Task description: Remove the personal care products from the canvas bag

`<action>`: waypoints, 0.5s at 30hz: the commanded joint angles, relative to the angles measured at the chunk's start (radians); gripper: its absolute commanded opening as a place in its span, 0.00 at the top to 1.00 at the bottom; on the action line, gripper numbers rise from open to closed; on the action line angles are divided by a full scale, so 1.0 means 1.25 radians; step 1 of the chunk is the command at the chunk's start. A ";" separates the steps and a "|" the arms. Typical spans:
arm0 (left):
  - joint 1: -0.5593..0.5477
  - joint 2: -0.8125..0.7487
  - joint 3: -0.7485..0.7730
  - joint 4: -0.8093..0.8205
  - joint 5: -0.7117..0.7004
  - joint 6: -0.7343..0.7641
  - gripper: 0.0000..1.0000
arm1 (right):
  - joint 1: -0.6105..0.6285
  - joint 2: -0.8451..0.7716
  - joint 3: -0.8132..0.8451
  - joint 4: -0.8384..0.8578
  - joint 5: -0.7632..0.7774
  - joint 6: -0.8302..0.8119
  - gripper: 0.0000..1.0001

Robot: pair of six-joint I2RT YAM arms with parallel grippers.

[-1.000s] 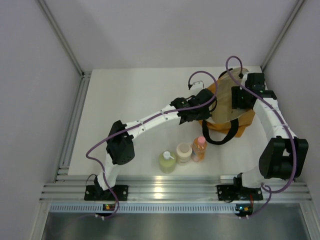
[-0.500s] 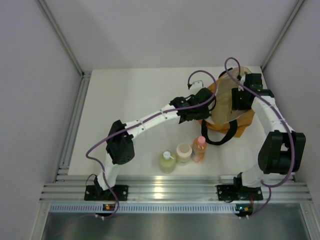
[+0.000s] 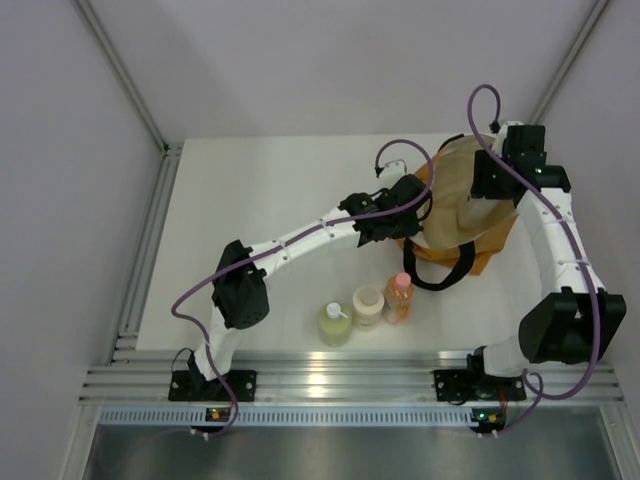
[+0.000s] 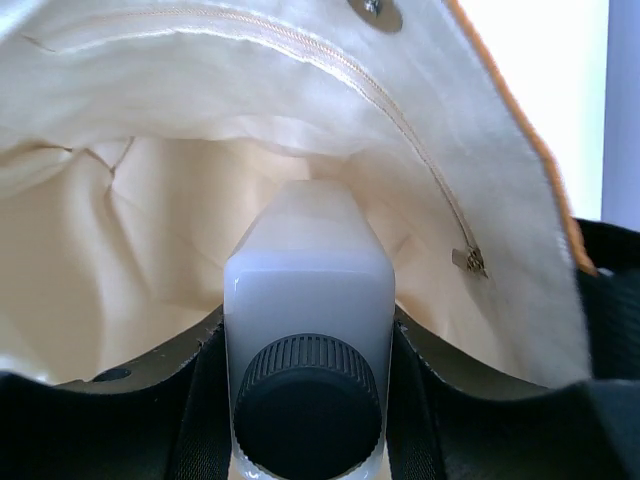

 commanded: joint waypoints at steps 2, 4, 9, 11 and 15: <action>0.005 0.000 0.033 0.009 -0.017 -0.002 1.00 | 0.016 -0.063 0.097 0.013 -0.006 0.009 1.00; 0.005 -0.001 0.035 0.008 -0.020 -0.002 1.00 | 0.020 -0.066 0.128 -0.014 -0.006 0.009 1.00; 0.006 -0.006 0.045 0.006 -0.028 0.001 1.00 | 0.043 -0.072 0.200 -0.072 -0.005 0.051 1.00; 0.006 -0.005 0.052 0.006 -0.027 0.004 1.00 | 0.064 -0.071 0.251 -0.111 -0.004 0.064 1.00; 0.014 -0.011 0.057 0.008 -0.026 0.009 1.00 | 0.098 -0.073 0.340 -0.181 0.024 0.065 1.00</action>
